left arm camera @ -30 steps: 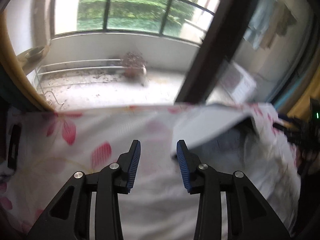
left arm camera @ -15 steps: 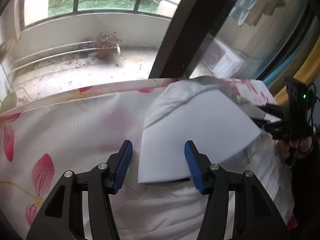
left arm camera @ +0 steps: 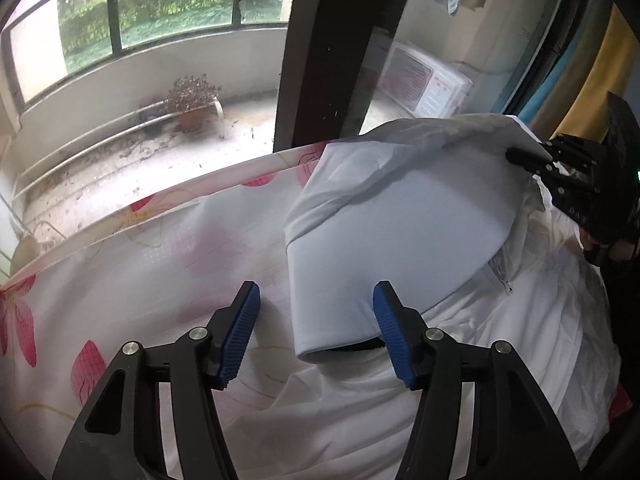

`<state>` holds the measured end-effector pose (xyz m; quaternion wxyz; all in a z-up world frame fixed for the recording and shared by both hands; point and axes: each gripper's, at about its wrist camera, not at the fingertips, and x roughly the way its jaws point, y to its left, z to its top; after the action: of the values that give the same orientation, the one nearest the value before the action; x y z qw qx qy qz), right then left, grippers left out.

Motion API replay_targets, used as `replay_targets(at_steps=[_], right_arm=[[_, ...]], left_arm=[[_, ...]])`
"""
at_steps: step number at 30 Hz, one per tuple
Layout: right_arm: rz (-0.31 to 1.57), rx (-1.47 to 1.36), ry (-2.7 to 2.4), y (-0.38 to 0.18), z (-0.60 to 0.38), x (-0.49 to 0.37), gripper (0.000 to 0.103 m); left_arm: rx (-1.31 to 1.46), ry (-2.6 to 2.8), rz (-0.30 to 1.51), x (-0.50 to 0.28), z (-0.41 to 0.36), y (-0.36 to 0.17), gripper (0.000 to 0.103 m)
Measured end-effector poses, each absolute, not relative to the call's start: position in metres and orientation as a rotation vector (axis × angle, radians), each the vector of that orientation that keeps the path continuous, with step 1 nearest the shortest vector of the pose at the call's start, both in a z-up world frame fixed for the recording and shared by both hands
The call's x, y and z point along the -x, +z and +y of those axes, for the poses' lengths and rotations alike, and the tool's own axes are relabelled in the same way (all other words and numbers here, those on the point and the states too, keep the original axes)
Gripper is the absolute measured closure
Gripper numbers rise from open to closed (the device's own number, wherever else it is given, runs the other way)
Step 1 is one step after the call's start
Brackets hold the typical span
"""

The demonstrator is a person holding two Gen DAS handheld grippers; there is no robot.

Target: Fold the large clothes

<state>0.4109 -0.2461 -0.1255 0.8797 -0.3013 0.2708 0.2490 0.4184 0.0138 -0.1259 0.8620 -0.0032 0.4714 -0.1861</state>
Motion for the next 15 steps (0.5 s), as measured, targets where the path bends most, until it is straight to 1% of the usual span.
replay_targets(at_steps=[1, 2, 3, 5, 6, 7, 8, 10, 12, 13, 15], right_arm=[[0.549, 0.656, 0.514, -0.130, -0.245, -0.407, 0.091], [0.533, 0.681, 0.510, -0.135, -0.244, -0.401, 0.091], [0.521, 0.687, 0.512, -0.138, -0.245, -0.397, 0.091], [0.498, 0.664, 0.507, -0.138, -0.250, -0.392, 0.091], [0.500, 0.652, 0.508, -0.137, -0.252, -0.392, 0.090], [0.509, 0.633, 0.520, -0.135, -0.254, -0.393, 0.088], [0.539, 0.606, 0.544, -0.134, -0.257, -0.396, 0.084], [0.597, 0.559, 0.584, -0.132, -0.260, -0.401, 0.082], [0.612, 0.522, 0.597, -0.131, -0.267, -0.402, 0.080], [0.625, 0.507, 0.604, -0.131, -0.270, -0.401, 0.078], [0.650, 0.485, 0.625, -0.130, -0.271, -0.400, 0.066]], left_arm=[[0.003, -0.389, 0.978, -0.417, 0.013, -0.127, 0.042], [0.000, -0.390, 0.968, -0.415, 0.012, -0.128, 0.044], [0.004, -0.402, 0.960, -0.412, 0.012, -0.128, 0.064], [0.009, -0.407, 0.944, -0.409, 0.009, -0.126, 0.072], [-0.016, -0.394, 0.928, -0.407, 0.007, -0.124, 0.078], [-0.042, -0.378, 0.906, -0.404, 0.004, -0.120, 0.082], [-0.057, -0.364, 0.884, -0.402, 0.003, -0.116, 0.084], [-0.098, -0.347, 0.814, -0.392, -0.001, -0.107, 0.087], [-0.137, -0.350, 0.734, -0.378, -0.008, -0.099, 0.088], [-0.167, -0.344, 0.702, -0.370, -0.011, -0.096, 0.088], [-0.235, -0.323, 0.662, -0.357, -0.017, -0.094, 0.088]])
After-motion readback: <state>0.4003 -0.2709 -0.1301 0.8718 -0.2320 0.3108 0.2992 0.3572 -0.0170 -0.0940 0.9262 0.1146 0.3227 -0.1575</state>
